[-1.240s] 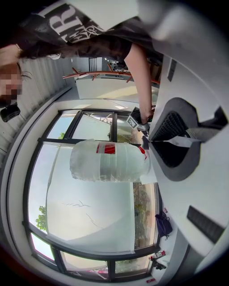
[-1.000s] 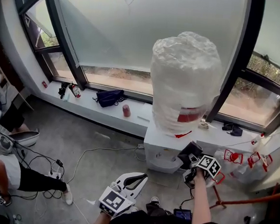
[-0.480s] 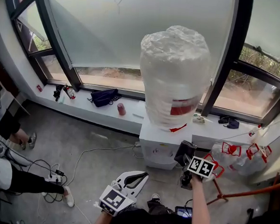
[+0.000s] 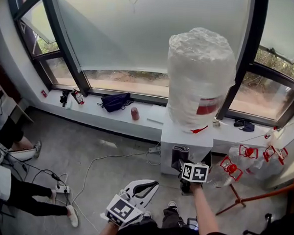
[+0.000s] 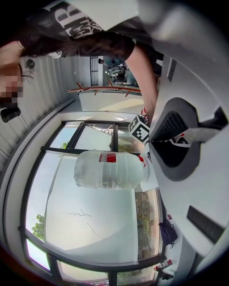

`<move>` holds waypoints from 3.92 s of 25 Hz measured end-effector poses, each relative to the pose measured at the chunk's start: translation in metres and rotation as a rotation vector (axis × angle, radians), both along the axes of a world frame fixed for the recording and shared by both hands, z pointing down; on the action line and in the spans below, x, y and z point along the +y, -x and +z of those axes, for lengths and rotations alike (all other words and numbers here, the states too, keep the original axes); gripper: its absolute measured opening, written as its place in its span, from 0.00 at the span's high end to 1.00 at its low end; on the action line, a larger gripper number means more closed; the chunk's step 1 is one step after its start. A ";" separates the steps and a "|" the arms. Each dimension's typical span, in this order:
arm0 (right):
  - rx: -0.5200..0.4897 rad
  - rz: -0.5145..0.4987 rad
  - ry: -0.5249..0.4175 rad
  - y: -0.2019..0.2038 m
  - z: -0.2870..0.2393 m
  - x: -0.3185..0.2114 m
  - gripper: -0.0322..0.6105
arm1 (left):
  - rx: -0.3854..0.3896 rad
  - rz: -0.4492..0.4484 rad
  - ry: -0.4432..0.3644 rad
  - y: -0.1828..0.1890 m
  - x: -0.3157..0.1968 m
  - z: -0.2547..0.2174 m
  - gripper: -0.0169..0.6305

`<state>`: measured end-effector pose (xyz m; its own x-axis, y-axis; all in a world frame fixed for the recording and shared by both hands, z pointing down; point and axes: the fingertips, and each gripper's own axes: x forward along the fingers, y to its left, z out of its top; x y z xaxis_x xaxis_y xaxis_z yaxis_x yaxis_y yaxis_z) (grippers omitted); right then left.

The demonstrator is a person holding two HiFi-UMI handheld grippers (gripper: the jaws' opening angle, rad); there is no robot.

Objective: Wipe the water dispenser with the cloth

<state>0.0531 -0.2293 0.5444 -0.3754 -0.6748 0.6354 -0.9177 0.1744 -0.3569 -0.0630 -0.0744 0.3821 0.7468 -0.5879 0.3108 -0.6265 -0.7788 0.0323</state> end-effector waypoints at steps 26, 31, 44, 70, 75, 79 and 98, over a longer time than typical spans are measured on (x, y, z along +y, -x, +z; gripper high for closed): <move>0.330 -0.076 -0.058 0.016 0.068 -0.056 0.79 | -0.030 0.042 0.037 0.058 -0.008 0.070 0.95; 0.344 0.024 -0.022 -0.060 0.076 -0.049 0.79 | -0.020 0.090 0.033 0.032 -0.016 0.068 0.95; 0.375 0.221 0.017 -0.203 0.077 -0.028 0.79 | -0.019 0.173 0.037 -0.028 -0.034 0.074 0.95; 0.282 -0.175 0.058 0.035 0.239 -0.024 0.79 | -0.055 -0.034 0.102 0.061 -0.061 0.158 0.95; 0.282 -0.126 0.060 0.044 0.263 -0.052 0.79 | -0.067 -0.044 0.102 0.065 -0.071 0.172 0.95; 0.293 -0.081 0.068 0.036 0.279 -0.072 0.79 | -0.063 -0.049 0.104 0.066 -0.078 0.179 0.95; 0.342 0.200 0.134 -0.127 0.279 -0.071 0.79 | -0.062 0.047 0.117 0.014 -0.093 0.194 0.95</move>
<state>0.1797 -0.3006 0.8237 0.0028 -0.6162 0.7876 -0.9984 -0.0465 -0.0329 -0.0769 -0.1676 0.5761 0.7498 -0.5100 0.4215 -0.5932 -0.8003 0.0870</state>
